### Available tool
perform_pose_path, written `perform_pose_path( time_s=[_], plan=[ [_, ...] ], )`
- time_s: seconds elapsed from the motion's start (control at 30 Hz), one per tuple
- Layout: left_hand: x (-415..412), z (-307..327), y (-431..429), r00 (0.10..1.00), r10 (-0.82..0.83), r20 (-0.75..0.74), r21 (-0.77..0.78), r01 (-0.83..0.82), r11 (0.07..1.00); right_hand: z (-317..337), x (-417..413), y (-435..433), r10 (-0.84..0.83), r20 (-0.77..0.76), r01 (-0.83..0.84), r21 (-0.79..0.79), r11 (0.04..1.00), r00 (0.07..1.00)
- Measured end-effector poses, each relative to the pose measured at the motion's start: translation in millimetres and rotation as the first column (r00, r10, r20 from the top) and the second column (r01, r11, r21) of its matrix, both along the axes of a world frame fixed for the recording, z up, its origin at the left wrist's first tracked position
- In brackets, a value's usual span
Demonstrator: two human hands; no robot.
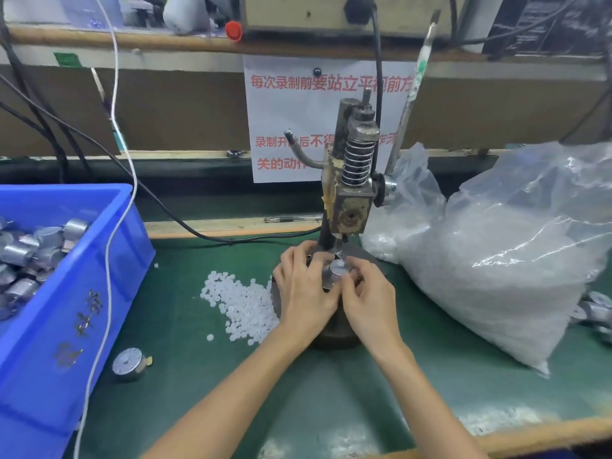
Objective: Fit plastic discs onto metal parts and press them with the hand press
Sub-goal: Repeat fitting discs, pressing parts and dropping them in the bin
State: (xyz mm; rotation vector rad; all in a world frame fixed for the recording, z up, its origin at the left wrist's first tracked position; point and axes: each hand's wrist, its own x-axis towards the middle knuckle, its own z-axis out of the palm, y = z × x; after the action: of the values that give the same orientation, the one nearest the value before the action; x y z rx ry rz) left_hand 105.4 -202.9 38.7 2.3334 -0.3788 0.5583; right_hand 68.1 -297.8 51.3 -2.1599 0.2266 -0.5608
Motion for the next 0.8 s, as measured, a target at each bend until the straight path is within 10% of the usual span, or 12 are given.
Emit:
perform_pose_path(
  time_s=[0.33, 0.5, 0.7, 0.8],
  plan=[
    [20, -1, 0, 0.982, -0.088, -0.165, -0.183, 0.057, 0.982, 8, 3, -6, -0.116, 0.130, 0.094, 0.165, 0.982, 0.985],
    [18, -5, 0, 0.989, -0.070, -0.129, -0.151, 0.050, 0.987, 96, 31, -28, -0.210, 0.415, 0.121, 0.230, 0.966, 0.885],
    [16, -4, 2, 0.988, -0.078, -0.130, -0.128, 0.061, 0.990, 196, 82, -47, -0.047, 0.248, -0.044, 0.351, 0.935, 0.968],
    [17, -4, 2, 0.989, -0.080, -0.121, -0.120, 0.065, 0.991, 182, 64, -38, -0.182, 0.410, 0.004, 0.397, 0.918, 0.894]
  ],
)
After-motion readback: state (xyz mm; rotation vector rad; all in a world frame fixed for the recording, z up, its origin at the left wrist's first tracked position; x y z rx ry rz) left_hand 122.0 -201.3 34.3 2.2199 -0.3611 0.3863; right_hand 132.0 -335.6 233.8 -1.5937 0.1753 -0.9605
